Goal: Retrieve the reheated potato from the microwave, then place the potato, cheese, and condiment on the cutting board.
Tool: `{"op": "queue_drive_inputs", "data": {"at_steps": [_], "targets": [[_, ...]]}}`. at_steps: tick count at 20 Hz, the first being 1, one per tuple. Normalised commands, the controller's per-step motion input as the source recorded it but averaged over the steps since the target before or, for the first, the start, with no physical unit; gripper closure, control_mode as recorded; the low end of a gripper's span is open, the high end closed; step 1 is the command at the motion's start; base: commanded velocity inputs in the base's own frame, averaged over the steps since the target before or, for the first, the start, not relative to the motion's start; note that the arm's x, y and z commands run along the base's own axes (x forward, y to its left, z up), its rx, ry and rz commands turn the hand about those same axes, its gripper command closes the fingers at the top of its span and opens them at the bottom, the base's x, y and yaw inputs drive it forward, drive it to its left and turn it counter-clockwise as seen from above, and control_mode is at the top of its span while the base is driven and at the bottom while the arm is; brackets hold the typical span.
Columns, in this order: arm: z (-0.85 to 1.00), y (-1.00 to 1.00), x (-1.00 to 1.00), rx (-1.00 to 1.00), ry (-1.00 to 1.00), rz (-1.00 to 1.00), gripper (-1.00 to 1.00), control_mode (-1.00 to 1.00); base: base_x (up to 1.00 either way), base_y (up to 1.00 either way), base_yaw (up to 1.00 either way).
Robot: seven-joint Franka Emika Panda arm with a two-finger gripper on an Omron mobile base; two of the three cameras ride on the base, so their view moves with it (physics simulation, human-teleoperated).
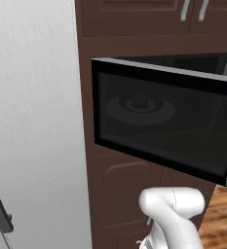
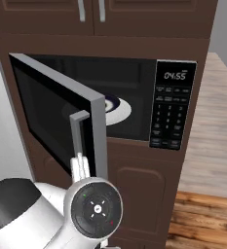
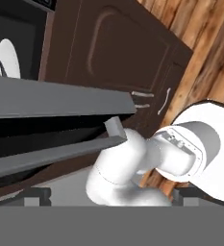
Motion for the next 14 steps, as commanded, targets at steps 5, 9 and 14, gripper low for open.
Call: {"op": "queue_drive_inputs", "data": {"at_steps": [5, 9, 14], "targets": [[0.04, -0.45, -0.16, 0.24, -0.01, 0.02, -1.00, -1.00, 0.00, 0.00, 0.00], [0.01, -0.31, 0.04, 0.26, 0.00, 0.06, -1.00, -1.00, 0.00, 0.00, 0.00], [-0.03, -0.17, 0.43, 0.21, 0.00, 0.02, -1.00, -1.00, 0.00, 0.00, 0.00]]}}
